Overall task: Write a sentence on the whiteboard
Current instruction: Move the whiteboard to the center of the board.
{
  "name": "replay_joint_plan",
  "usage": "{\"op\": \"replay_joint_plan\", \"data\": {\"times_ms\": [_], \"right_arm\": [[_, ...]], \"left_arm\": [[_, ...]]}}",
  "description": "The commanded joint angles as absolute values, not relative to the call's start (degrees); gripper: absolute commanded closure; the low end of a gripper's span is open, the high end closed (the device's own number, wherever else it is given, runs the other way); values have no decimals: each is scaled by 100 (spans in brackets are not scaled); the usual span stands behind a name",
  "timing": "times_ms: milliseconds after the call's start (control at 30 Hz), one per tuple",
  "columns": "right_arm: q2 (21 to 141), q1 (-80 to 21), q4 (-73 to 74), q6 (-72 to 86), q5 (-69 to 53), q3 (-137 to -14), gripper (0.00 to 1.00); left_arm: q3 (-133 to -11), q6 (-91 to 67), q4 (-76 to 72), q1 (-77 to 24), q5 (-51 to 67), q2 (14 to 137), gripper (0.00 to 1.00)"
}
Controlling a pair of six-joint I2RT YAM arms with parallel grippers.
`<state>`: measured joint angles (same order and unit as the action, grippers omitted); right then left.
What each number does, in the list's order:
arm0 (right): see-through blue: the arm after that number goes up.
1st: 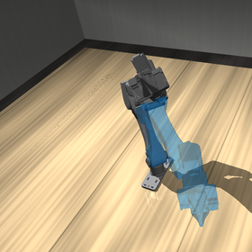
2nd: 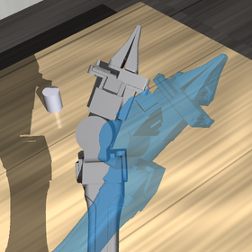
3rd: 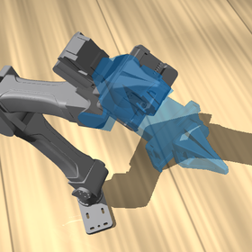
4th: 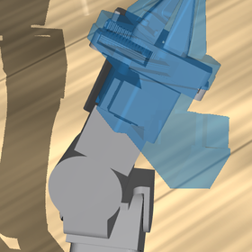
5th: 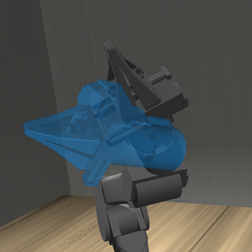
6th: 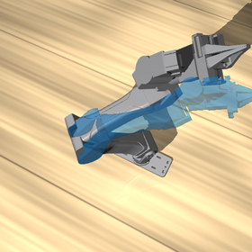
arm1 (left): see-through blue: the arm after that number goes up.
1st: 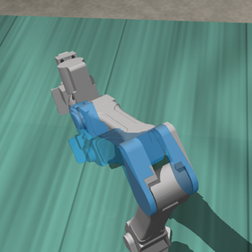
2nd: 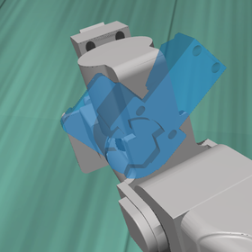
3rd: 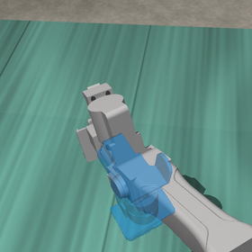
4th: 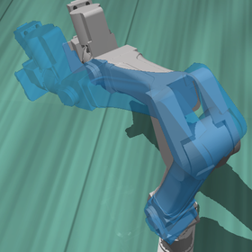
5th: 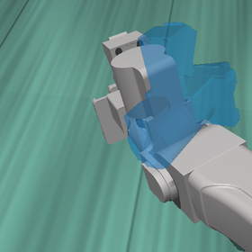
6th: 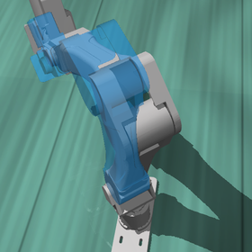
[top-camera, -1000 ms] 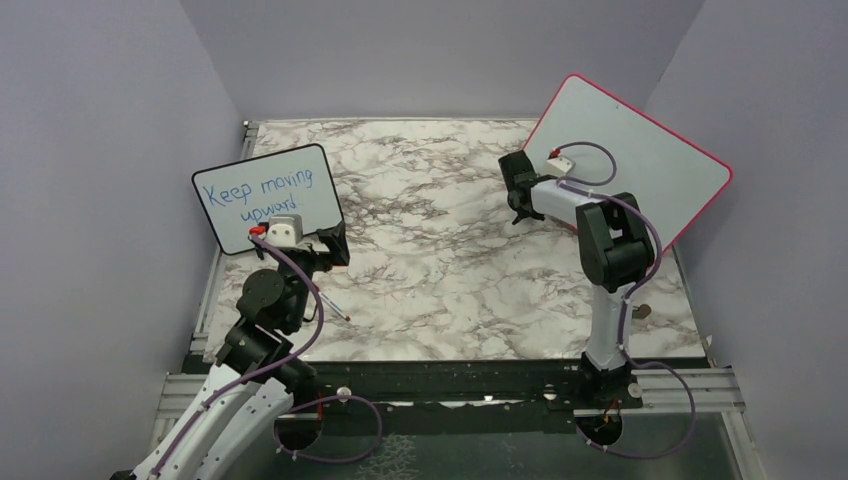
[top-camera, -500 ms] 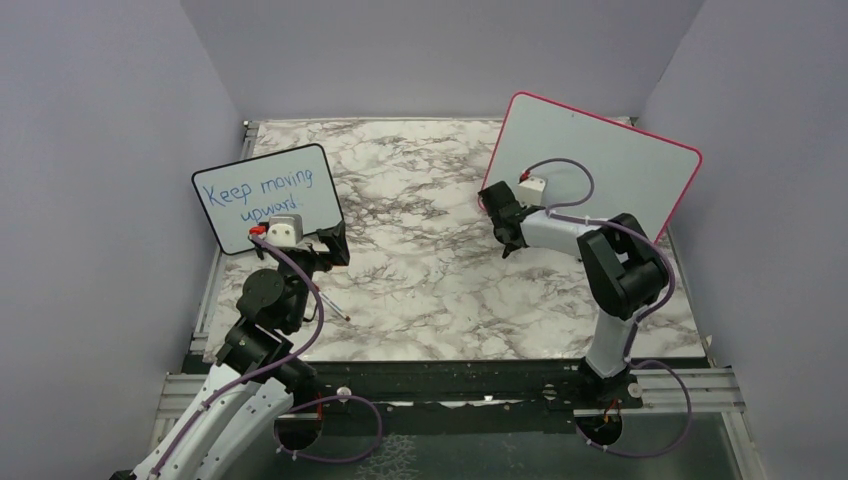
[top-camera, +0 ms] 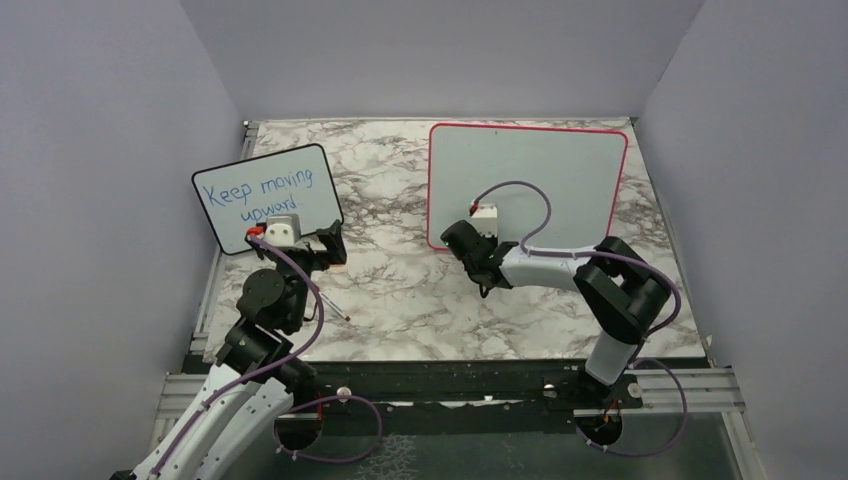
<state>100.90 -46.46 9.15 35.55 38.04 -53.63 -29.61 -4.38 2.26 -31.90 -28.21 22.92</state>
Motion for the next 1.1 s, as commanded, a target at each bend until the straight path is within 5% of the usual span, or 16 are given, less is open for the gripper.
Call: {"op": "replay_joint_plan", "data": {"times_ms": [0, 367, 800, 1067], "right_arm": [[9923, -5185, 789, 3349, 3146, -5175, 96], [9626, -6191, 678, 3056, 3140, -5010, 96], [9516, -6265, 315, 2874, 2898, -4789, 94], [9335, -6284, 369, 2714, 2840, -4858, 79]], "left_arm": [[-3065, -328, 188, -3160, -3132, 2251, 1], [-3117, -367, 193, -2833, -3149, 2351, 1], [-3125, -484, 255, -2487, -2758, 2348, 1], [-3124, -522, 299, -2487, -2715, 2409, 1]]}}
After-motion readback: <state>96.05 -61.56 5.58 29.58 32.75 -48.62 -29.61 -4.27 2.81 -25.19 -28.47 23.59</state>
